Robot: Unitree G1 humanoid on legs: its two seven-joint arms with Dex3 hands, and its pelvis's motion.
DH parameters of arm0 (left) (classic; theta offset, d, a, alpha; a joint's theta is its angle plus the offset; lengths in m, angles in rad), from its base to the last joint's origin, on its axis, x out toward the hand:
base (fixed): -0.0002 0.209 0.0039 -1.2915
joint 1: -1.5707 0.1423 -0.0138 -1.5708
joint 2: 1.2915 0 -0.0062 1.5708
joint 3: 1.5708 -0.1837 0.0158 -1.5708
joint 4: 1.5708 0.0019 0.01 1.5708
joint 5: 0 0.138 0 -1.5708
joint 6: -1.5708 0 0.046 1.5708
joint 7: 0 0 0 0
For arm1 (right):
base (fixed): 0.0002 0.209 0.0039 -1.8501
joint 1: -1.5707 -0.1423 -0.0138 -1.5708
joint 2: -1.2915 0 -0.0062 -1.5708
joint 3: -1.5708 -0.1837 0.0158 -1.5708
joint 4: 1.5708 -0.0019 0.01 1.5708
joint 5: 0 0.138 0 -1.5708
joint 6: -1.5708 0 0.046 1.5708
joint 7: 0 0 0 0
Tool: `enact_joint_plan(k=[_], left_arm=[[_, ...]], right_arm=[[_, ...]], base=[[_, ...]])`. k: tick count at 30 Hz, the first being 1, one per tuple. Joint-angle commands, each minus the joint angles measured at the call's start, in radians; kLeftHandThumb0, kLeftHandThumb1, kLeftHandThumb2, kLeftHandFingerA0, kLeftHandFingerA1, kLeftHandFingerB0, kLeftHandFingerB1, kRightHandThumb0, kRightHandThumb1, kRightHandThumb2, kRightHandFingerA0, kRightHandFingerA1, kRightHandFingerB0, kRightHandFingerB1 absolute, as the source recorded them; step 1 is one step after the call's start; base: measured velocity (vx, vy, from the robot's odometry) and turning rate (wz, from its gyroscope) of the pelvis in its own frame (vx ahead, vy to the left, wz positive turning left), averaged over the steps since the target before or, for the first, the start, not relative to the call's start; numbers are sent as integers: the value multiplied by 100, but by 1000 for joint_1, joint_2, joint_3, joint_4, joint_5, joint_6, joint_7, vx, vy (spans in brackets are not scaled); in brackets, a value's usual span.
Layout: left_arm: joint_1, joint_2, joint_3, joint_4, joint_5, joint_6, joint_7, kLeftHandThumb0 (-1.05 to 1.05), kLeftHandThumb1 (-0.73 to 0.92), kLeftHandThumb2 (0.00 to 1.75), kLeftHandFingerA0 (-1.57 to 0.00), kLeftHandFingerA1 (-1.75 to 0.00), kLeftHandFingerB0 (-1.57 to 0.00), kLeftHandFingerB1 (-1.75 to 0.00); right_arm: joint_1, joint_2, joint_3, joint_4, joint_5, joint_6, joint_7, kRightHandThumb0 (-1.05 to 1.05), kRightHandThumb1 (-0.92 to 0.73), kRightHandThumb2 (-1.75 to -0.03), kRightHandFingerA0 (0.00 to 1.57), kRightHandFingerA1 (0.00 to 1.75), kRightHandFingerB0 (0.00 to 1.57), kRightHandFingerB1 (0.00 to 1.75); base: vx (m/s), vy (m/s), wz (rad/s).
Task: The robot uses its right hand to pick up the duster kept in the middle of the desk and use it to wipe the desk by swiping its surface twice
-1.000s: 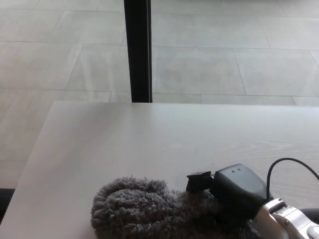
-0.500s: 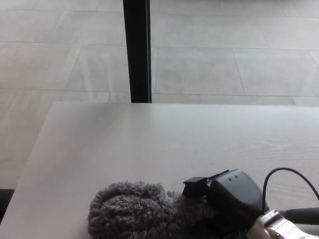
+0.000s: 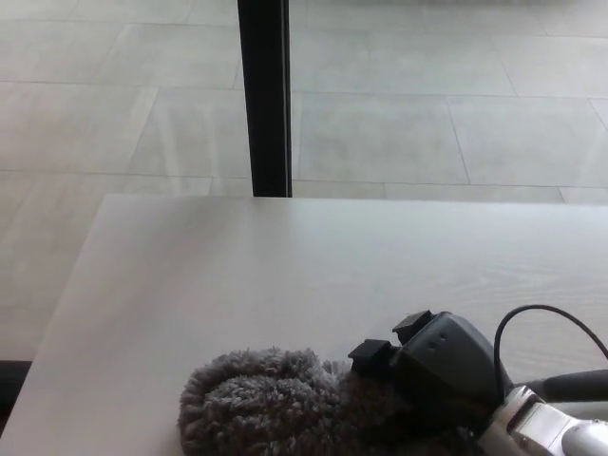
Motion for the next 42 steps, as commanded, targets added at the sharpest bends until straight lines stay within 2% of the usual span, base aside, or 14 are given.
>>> enact_joint_plan(k=[1,5,6,7,13,14,16,17,19,20,26,27,35,42], left_arm=[[-4,20,14,4,-42,-28,-51,-83,92,76,-43,-55,-36,-39],[-4,19,18,0,-50,-30,-53,-83,92,76,-43,-56,-36,-40],[-3,20,19,0,-53,-29,-55,-78,74,113,-38,-61,-30,-52],[-2,21,20,0,-54,-28,-59,-83,92,75,-42,-54,-35,-39],[9,19,13,-1,-56,-39,-74,-83,92,77,-42,-54,-34,-39],[10,17,13,-1,-58,-38,-79,-83,92,76,-40,-56,-32,-41],[12,14,16,-2,-64,-38,-87,-83,92,76,-40,-56,-33,-41],[15,12,12,-2,-60,-43,-86,-83,92,76,-41,-54,-34,-39],[19,11,14,-1,-62,-46,-91,-83,92,76,-41,-55,-33,-41],[18,11,16,1,-63,-46,-90,-83,92,76,-42,-55,-33,-41],[19,11,22,-7,-71,-38,-96,-84,92,76,-40,-57,-32,-41],[23,9,22,-10,-73,-44,-109,-84,92,75,-41,-57,-32,-42],[6,8,27,-3,-79,-35,-119,-83,92,74,-39,-57,-34,-42],[1,13,37,-16,-99,-22,-146,-81,92,76,-38,-56,-33,-42]], right_arm=[[-50,-95,21,213,-124,21,-28,-33,-62,-63,91,167,88,99],[-72,-103,12,289,-121,27,-53,-36,-60,-58,91,162,91,77],[-73,-106,-7,312,-100,37,-30,-37,-59,-58,88,161,90,65],[-74,-108,-20,329,-87,45,-22,-37,-59,-58,91,158,91,63],[-60,-108,-127,434,-28,132,9,-34,-54,-56,89,162,92,66],[-50,-104,-165,450,4,160,27,-27,-58,-58,88,171,87,95],[-25,-98,-241,477,53,216,30,-27,-57,-59,90,171,89,101],[-11,-94,-297,498,105,260,96,-26,-62,-58,85,175,79,120],[0,-92,-341,514,127,311,166,-37,-55,-56,86,163,86,72],[5,-91,-352,524,127,348,195,-37,-55,-56,87,157,86,68],[81,-98,-450,538,175,391,223,-33,-56,-57,85,154,86,76],[102,-103,-450,540,165,405,214,-35,-60,-58,84,159,84,91],[110,-80,-448,517,128,433,238,-36,-61,-58,78,166,77,82],[-3,40,-386,467,84,479,341,-36,-63,-58,80,153,78,71]], base=[[0,0,0],[0,0,0],[0,0,0],[0,0,0],[0,0,0],[0,0,0],[0,0,0],[0,0,0],[0,0,0],[0,0,0],[0,0,0],[0,0,0],[0,0,0],[0,0,0]])
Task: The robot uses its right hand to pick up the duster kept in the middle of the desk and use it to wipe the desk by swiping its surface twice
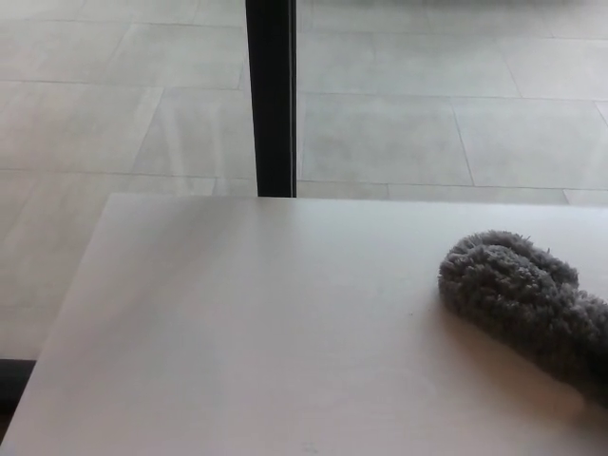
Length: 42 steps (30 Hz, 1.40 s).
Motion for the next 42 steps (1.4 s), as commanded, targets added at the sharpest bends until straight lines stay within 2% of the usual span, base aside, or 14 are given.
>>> enact_joint_plan(k=[1,5,6,12,15,20,26,27,28,29,30,33,35,42], left_arm=[[-7,14,11,-15,-41,-11,-47,-81,92,76,-38,-56,-33,-42],[-15,19,3,-14,-36,-14,-59,-82,92,76,-36,-57,-30,-42],[-17,20,2,-12,-35,-15,-61,-83,92,76,-35,-58,-29,-43],[-26,20,4,-16,-43,-5,-59,-82,92,75,-35,-56,-30,-41],[-27,20,5,-21,-45,-7,-64,-83,92,74,-36,-57,-30,-42],[-33,26,1,-15,-40,-12,-62,-83,92,75,-36,-57,-29,-43],[-38,28,1,-18,-41,-12,-68,-83,92,74,-37,-59,-30,-43],[-41,30,1,-18,-42,-11,-71,-83,92,75,-36,-58,-30,-42],[-43,30,3,-19,-45,-8,-70,-83,92,74,-36,-60,-29,-44],[-43,31,5,-19,-46,-11,-72,-83,92,74,-35,-59,-29,-44],[-45,32,4,-17,-45,-12,-68,-84,92,73,-38,-58,-31,-42],[-47,34,2,-18,-43,-16,-57,-83,92,74,-38,-57,-32,-42],[-47,35,-1,-19,-42,-14,-64,-84,92,75,-36,-59,-30,-44],[-47,34,-2,-13,-41,-13,-62,-86,92,74,-39,-62,-32,-45]], right_arm=[[10,95,45,5,-16,173,227,-36,-63,-58,80,153,78,71],[-31,168,81,-37,-32,175,241,-35,-60,-60,77,162,80,73],[-41,192,93,-48,-40,177,230,-32,-62,-61,81,165,78,89],[-120,349,152,-105,-49,234,274,-36,-49,-63,89,157,71,77],[-114,391,169,-129,-46,234,268,-32,-66,-60,82,171,78,92],[-38,431,228,-228,-57,196,279,-26,-61,-65,93,171,85,93],[80,389,332,-419,-101,150,287,-22,-55,-79,99,168,83,83],[96,375,336,-457,-98,144,298,-23,-58,-80,99,169,83,85],[112,356,341,-485,-94,118,291,-21,-56,-83,99,172,89,109],[127,340,346,-516,-92,110,302,-29,-47,-100,126,136,99,109],[144,322,352,-550,-97,101,299,-17,-48,-88,100,172,97,109],[181,282,356,-626,-94,74,294,-17,-47,-91,100,172,97,108],[215,233,359,-702,-96,44,302,-25,-53,-67,101,169,89,76],[300,115,352,-903,-98,10,377,-28,-54,-63,100,168,89,73]], base=[[0,0,0],[0,0,0],[0,0,0],[0,0,0],[0,0,0],[0,0,0],[0,0,0],[0,0,0],[0,0,0],[0,0,0],[0,0,0],[0,0,0],[0,0,0],[0,0,0]])
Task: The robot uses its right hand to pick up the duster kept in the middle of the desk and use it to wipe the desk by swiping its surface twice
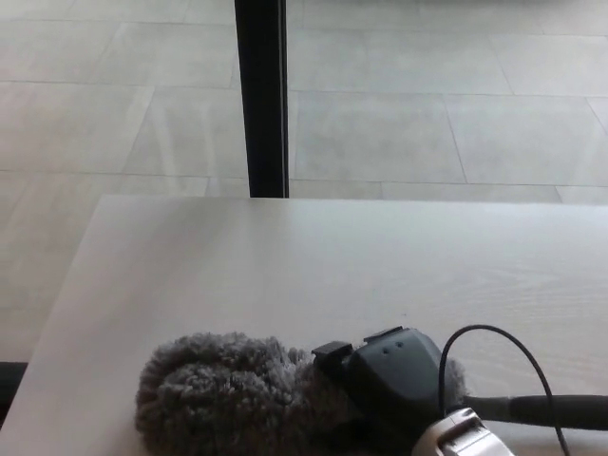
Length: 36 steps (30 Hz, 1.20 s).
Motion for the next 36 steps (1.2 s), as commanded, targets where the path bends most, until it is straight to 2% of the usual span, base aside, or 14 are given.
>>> enact_joint_plan(k=[1,3,4,5,7,8,13,20,21,23,24,25,26,36], left_arm=[[0,27,2,4,-17,-12,1,-86,92,73,-40,-61,-33,-45],[-1,26,5,8,-20,-13,4,-85,92,73,-38,-59,-31,-42],[0,26,5,7,-20,-13,4,-85,92,73,-39,-58,-32,-42],[0,22,4,9,-20,-13,3,-85,92,73,-39,-59,-32,-43],[5,19,0,10,-17,-21,1,-85,92,74,-39,-60,-32,-45],[6,19,0,7,-18,-22,-1,-87,92,73,-40,-62,-34,-45],[12,20,4,2,-29,-8,-3,-84,92,73,-38,-61,-32,-45],[8,21,-2,11,-26,-12,-1,-83,92,74,-38,-59,-30,-42],[9,21,-1,11,-28,-11,-4,-83,92,75,-37,-59,-30,-43],[13,19,-1,11,-27,-18,-8,-84,92,74,-37,-59,-30,-43],[12,17,-2,9,-28,-15,-4,-84,92,75,-36,-60,-30,-44],[13,14,-6,9,-23,-16,2,-83,92,75,-37,-58,-31,-41],[13,14,-7,8,-23,-18,-1,-83,92,76,-36,-58,-30,-42],[30,4,9,10,-42,-18,-5,-83,92,75,-36,-58,-30,-42]], right_arm=[[94,-105,28,-88,-25,-104,129,-30,-37,-86,129,138,87,82],[82,-119,34,-95,-51,-108,139,-32,-36,-85,129,138,87,81],[78,-117,30,-97,-49,-101,153,-31,-52,-60,103,167,93,70],[75,-120,24,-98,-45,-106,157,-30,-34,-84,130,138,87,81],[46,-115,25,-78,-65,-100,169,-28,-37,-87,128,136,87,81],[26,-110,19,-59,-58,-110,174,-22,-55,-69,100,168,92,79],[-96,-59,-19,49,-67,-106,155,-17,-54,-79,97,175,89,99],[-315,53,-70,302,-83,-97,71,-28,-38,-91,133,142,94,102],[-336,75,-88,343,-67,-96,53,-16,-43,-84,99,175,89,122],[-372,102,-97,415,-72,-73,27,-18,-45,-84,101,175,88,126],[-383,115,-111,456,-65,-66,2,-21,-47,-80,102,175,89,114],[-388,122,-117,484,-64,-48,3,-29,-39,-90,128,140,95,108],[-392,123,-122,501,-64,-35,15,-24,-56,-72,97,175,84,107],[-320,-27,-206,720,-25,0,1,-32,-57,-60,85,166,83,85]], base=[[0,0,0],[0,0,0],[0,0,0],[0,0,0],[0,0,0],[0,0,0],[0,0,0],[0,0,0],[0,0,0],[0,0,0],[0,0,0],[0,0,0],[0,0,0],[0,0,0]])
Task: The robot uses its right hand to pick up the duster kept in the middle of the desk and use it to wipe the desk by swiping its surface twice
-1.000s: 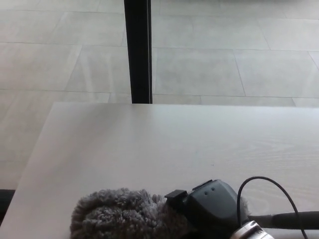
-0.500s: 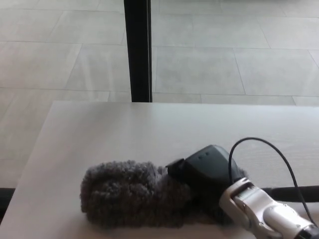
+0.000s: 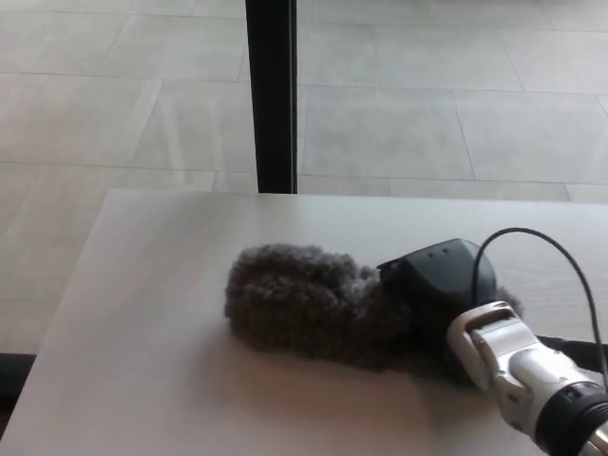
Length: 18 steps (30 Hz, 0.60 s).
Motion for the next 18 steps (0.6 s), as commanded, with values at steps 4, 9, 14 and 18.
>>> enact_joint_plan(k=[4,9,14,18], left_arm=[[16,3,3,1,-20,-15,-11,-83,92,74,-38,-59,-32,-43],[21,-3,11,1,-32,-13,-11,-83,92,75,-37,-60,-31,-44],[36,2,8,-1,-27,-21,-13,-82,92,76,-36,-61,-29,-44],[40,4,3,-6,-23,-24,-19,-82,92,76,-35,-57,-29,-42]], right_arm=[[127,-196,-78,147,47,25,-47,-39,-50,-65,92,158,89,88],[223,-281,-138,176,80,-3,-84,-31,-57,-61,85,162,81,90],[305,-329,-182,220,103,81,-87,-39,-58,-57,87,166,82,88],[369,-343,-212,237,122,97,-95,-38,-58,-58,87,163,80,82]], base=[[0,0,0],[0,0,0],[0,0,0],[0,0,0]])
